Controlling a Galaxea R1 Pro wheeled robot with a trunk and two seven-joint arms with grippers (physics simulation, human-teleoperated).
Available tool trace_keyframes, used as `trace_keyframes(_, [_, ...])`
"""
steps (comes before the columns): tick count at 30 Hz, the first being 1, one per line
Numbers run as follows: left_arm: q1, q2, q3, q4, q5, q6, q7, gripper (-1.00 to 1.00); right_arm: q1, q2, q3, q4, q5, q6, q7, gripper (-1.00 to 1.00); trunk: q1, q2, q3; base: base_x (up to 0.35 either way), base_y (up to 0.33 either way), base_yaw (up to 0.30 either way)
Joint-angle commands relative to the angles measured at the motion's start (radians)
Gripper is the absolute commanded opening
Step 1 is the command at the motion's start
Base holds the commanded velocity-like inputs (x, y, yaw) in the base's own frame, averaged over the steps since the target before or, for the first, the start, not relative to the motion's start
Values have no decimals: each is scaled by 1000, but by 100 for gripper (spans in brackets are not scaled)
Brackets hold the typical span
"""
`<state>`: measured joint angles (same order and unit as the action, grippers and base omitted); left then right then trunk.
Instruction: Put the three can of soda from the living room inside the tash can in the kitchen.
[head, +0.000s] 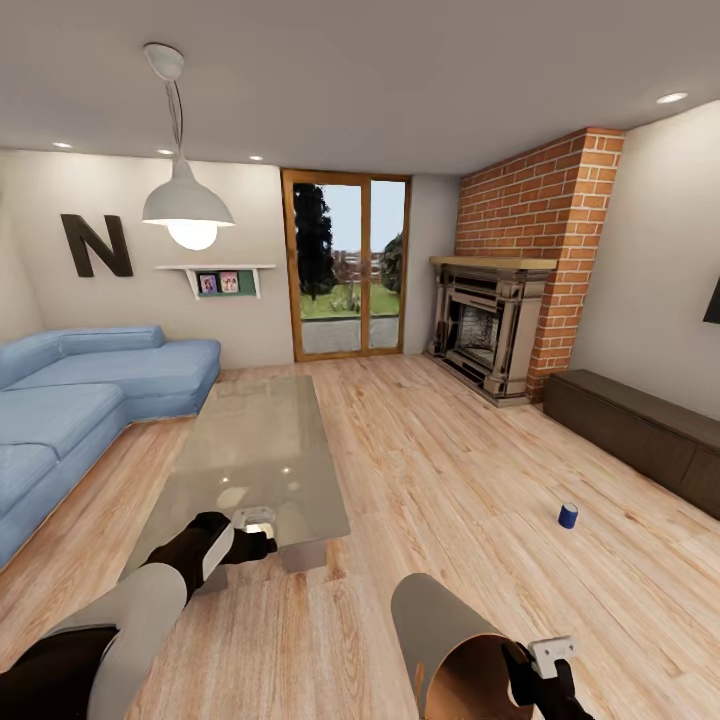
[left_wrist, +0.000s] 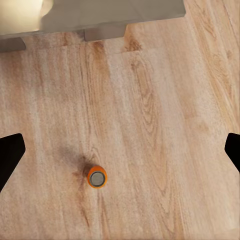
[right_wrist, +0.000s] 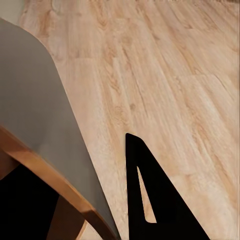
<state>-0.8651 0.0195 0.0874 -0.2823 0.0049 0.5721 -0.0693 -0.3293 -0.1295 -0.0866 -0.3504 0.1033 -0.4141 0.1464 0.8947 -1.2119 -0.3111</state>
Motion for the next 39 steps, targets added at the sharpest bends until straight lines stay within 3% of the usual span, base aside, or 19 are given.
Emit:
trace_keyframes(1, [0, 0, 0, 0, 0, 0, 0, 100, 0, -1, -5, -4, -3, 0, 6, -100, 0, 0, 0, 0, 0, 0])
trace_keyframes(10, [0, -1, 0, 0, 0, 0, 0, 100, -11, -22, -13, -48, -11, 37, 42, -100, 0, 0, 0, 0, 0, 0])
trace_keyframes(15, [0, -1, 0, 0, 0, 0, 0, 100, -73, -28, -14, -135, -13, 217, 55, -100, 0, 0, 0, 0, 0, 0])
trace_keyframes(18, [0, -1, 0, 0, 0, 0, 0, 100, -109, -30, -20, -248, -20, 342, 63, -100, 0, 0, 0, 0, 0, 0])
trace_keyframes(21, [0, -1, 0, 0, 0, 0, 1, 100, -132, -34, -64, -363, -56, 493, 108, -100, 0, 0, 0, 0, 0, 0])
trace_keyframes(22, [0, -1, 0, 0, -1, -1, 2, 100, -153, -45, -115, -439, -91, 623, 172, -100, 0, 0, 0, 0, 0, 0])
trace_keyframes(23, [0, -2, -1, 0, -1, -2, 2, 100, -165, -56, -157, -470, -114, 706, 214, -100, 0, 0, 0, 0, 0, 0])
trace_keyframes(26, [0, -2, -1, 0, -4, -3, 4, 100, -197, -82, -240, -512, -140, 881, 252, -100, 0, 0, 0, 0, 0, 0])
trace_keyframes(28, [1, -3, -2, 0, -5, -3, 4, 100, -210, -89, -249, -519, -142, 922, 251, -100, 0, 0, 0, 0, 0, 0])
trace_keyframes(30, [3, -4, -4, 0, -6, -7, 5, 100, -221, -97, -247, -525, -126, 977, 248, -100, 0, 0, 0, 0, 0, 0])
trace_keyframes(31, [7, -5, -4, 0, -6, -10, 6, 100, -226, -98, -237, -527, -98, 998, 248, -100, 0, 0, 0, 0, 0, 0])
trace_keyframes(35, [30, 6, -8, -22, -8, -32, -15, 100, -245, -76, -208, -539, -38, 1006, 238, -100, 0, 0, 0, 0, 0, 0])
trace_keyframes(39, [52, 6, -8, -24, -8, -55, -15, 100, -265, -55, -181, -558, -3, 1019, 238, -100, 0, 0, 0, 0, 0, 0])
